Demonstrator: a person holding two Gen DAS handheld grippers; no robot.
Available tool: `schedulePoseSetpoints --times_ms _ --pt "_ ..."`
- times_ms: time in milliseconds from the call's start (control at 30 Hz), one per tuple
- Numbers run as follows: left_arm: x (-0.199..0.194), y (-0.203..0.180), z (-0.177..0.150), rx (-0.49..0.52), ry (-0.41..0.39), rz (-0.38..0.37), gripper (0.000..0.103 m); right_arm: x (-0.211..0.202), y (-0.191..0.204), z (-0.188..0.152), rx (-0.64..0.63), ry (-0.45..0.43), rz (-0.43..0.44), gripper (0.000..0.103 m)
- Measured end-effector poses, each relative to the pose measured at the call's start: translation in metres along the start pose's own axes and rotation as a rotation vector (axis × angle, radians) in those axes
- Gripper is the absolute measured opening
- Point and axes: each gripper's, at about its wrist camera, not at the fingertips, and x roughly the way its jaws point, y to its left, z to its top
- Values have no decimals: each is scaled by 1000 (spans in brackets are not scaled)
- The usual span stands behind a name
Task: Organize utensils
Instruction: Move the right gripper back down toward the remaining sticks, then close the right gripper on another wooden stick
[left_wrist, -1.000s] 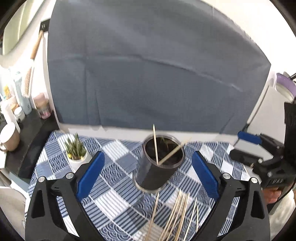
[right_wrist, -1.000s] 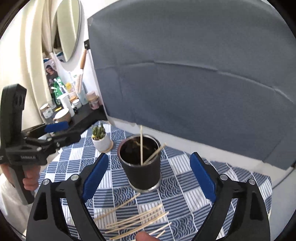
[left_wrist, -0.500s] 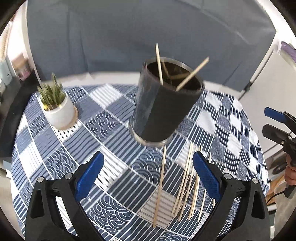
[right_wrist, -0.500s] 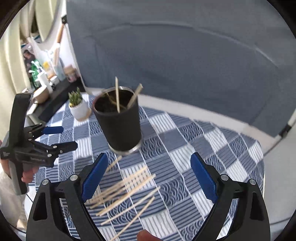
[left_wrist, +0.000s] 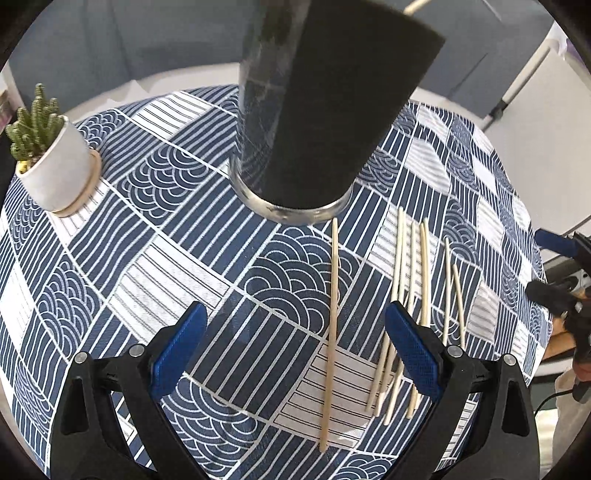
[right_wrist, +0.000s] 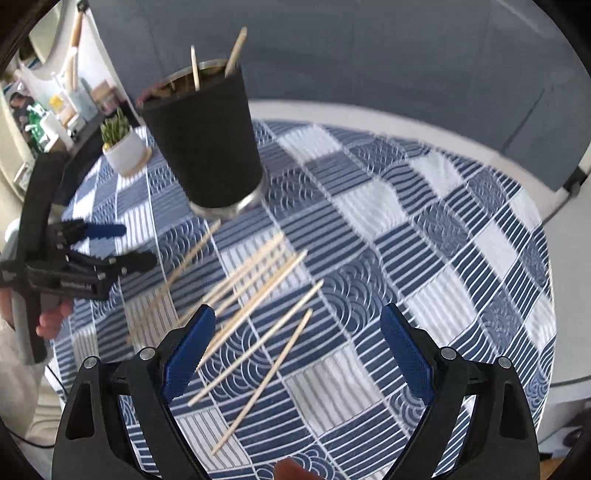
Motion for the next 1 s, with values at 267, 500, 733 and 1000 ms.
schedulePoseSetpoints --times_ms 267,500,733,1000 --pt "26 -2 -2 28 59 16 95 39 0 -21 64 110 4 85" --pt "38 -9 -2 89 83 66 95 68 -3 -39 176 192 21 72" --pt "48 -20 -2 154 78 179 98 73 3 -44 178 187 -36 68" --pt "54 -22 4 135 80 183 99 83 16 -49 147 212 -74 97"
